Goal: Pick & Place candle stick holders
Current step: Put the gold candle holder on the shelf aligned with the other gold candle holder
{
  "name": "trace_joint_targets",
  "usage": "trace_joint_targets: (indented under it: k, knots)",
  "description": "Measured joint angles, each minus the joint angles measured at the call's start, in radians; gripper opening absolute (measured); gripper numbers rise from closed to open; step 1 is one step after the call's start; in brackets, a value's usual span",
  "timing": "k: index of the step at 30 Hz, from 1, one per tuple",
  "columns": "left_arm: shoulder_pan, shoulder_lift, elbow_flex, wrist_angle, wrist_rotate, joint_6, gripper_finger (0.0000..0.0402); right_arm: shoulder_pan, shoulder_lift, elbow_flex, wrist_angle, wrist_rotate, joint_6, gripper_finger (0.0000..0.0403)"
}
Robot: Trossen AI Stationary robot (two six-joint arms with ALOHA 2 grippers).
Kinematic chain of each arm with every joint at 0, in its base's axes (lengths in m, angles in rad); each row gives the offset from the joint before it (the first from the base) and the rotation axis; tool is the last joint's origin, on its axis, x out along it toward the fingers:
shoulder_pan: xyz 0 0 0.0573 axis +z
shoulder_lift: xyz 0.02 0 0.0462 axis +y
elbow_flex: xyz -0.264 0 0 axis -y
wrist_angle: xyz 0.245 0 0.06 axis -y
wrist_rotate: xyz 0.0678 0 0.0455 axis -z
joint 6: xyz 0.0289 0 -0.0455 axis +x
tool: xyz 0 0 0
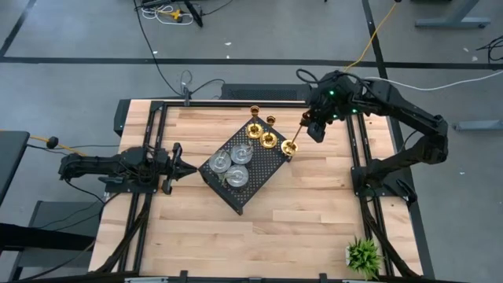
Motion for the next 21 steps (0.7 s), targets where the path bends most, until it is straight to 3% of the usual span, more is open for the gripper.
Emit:
trace_joint_targets:
  k: [12,21]
  knots:
    - [0.0,0.0,0.0,0.0,0.0,0.0,0.0039,0.093,0.152,0.251,-0.179,0.105,-0.027,0.0134]
    - [0.0,0.0,0.0,0.0,0.0,0.0,0.0039,0.13,0.236,0.274,-0.183,0.139,-0.03,0.0134]
